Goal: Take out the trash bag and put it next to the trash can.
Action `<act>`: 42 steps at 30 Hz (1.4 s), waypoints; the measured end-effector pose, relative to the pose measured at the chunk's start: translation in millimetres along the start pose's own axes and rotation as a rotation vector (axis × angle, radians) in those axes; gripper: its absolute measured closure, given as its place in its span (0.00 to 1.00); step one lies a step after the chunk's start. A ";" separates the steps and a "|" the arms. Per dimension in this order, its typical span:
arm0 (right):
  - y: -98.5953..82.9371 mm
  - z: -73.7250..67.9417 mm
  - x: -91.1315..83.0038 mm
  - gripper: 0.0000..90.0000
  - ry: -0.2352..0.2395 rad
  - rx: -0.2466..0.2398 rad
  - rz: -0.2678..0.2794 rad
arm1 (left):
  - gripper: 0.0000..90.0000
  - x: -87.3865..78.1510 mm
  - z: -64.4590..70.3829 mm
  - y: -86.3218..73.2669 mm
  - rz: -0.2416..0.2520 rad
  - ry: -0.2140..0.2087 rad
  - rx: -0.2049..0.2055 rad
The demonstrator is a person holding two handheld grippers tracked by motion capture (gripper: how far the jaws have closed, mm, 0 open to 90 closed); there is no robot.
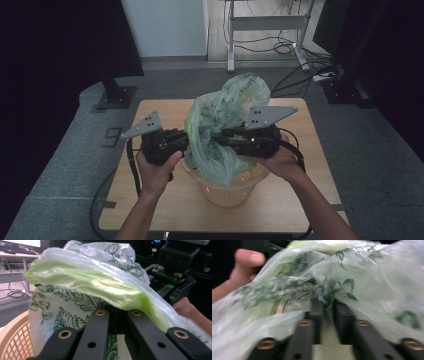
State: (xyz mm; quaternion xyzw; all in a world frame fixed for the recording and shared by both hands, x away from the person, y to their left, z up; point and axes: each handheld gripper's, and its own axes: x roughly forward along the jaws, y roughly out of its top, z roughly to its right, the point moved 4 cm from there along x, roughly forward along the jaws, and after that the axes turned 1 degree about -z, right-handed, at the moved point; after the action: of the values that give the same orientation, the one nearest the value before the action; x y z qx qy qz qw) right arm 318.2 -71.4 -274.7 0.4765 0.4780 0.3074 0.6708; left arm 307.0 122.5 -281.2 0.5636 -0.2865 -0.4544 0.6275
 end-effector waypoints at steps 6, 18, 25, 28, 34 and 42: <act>-3.9 3.1 14.8 0.52 -0.035 0.019 -0.027 | 1.00 3.0 -1.1 -3.5 -0.011 -0.007 -0.009; 0.6 -1.5 30.3 0.88 0.022 -0.012 -0.057 | 1.00 4.1 -5.6 -7.2 -0.017 -0.022 -0.037; -1.8 -2.0 27.0 0.96 -0.024 -0.023 -0.068 | 0.86 0.3 -7.9 -7.0 -0.016 -0.002 -0.026; -2.3 -0.5 20.4 0.96 -0.042 -0.013 -0.051 | 0.74 -6.3 -9.2 -6.6 -0.009 0.050 0.009; -1.4 3.9 -0.3 0.97 -0.081 0.006 0.004 | 0.54 -21.0 -13.8 -9.5 0.014 0.133 0.041; -1.2 6.9 -24.4 0.97 -0.136 -0.003 0.050 | 0.49 -34.4 -22.1 -17.3 0.006 0.208 0.047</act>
State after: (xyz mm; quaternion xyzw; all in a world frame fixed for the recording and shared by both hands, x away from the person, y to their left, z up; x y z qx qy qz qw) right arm 315.9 -95.4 -266.7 0.5071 0.4188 0.2915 0.6946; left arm 307.5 164.0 -297.0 0.6216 -0.2320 -0.3848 0.6416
